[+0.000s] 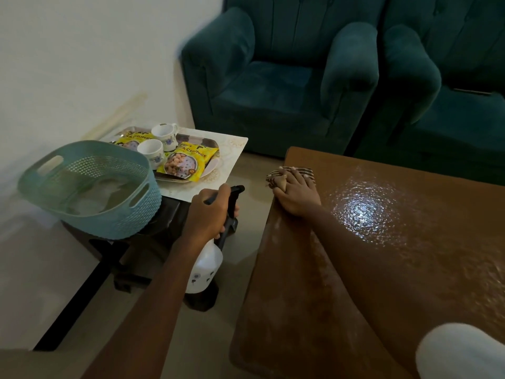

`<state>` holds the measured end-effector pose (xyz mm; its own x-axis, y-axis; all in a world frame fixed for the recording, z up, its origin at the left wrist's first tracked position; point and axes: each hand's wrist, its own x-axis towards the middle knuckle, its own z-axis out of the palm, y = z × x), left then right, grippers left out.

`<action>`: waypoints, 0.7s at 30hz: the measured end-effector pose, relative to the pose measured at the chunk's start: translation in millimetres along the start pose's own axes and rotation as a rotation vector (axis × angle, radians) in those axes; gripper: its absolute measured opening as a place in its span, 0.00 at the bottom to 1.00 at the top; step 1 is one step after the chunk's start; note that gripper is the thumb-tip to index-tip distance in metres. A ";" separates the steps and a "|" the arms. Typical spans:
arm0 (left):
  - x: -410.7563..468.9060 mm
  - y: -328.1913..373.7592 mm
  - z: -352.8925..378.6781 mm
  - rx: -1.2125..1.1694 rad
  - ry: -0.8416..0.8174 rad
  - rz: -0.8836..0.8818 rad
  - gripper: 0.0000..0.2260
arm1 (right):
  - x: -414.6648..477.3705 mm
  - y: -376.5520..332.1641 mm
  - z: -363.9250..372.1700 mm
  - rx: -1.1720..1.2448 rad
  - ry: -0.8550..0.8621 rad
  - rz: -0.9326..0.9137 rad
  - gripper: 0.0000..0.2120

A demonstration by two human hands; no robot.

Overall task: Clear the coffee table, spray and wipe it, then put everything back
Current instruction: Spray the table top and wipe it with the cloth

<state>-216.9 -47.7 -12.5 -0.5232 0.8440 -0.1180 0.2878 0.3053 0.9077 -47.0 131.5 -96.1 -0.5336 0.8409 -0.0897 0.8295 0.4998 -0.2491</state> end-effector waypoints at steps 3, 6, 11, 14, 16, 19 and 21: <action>0.5 2.4 1.8 0.008 -0.056 -0.011 0.24 | -32.7 -8.5 11.4 -0.004 -0.003 -0.097 0.29; 2.0 6.7 6.5 0.064 -0.136 -0.021 0.23 | -77.5 7.3 14.0 0.027 -0.023 -0.182 0.29; -3.0 9.5 17.9 0.119 -0.267 -0.010 0.23 | -111.3 68.4 -6.4 0.022 0.005 0.080 0.26; -11.4 9.1 24.4 0.124 -0.336 -0.002 0.24 | -134.2 92.1 -8.9 0.041 0.055 0.226 0.25; -17.1 8.1 28.7 0.139 -0.357 0.015 0.24 | -148.3 94.4 -4.7 0.034 0.079 0.269 0.25; -24.7 3.7 34.1 0.166 -0.352 0.032 0.25 | -167.5 93.8 -1.2 0.042 0.095 0.303 0.25; -30.2 0.1 34.1 0.134 -0.324 0.018 0.24 | -179.3 93.8 -0.6 0.049 0.091 0.313 0.25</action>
<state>-173.8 -58.1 -22.6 -0.2412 0.9395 -0.2433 0.4085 0.3257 0.8527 126.6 27.8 -102.8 -0.2355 0.9683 -0.0829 0.9408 0.2058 -0.2694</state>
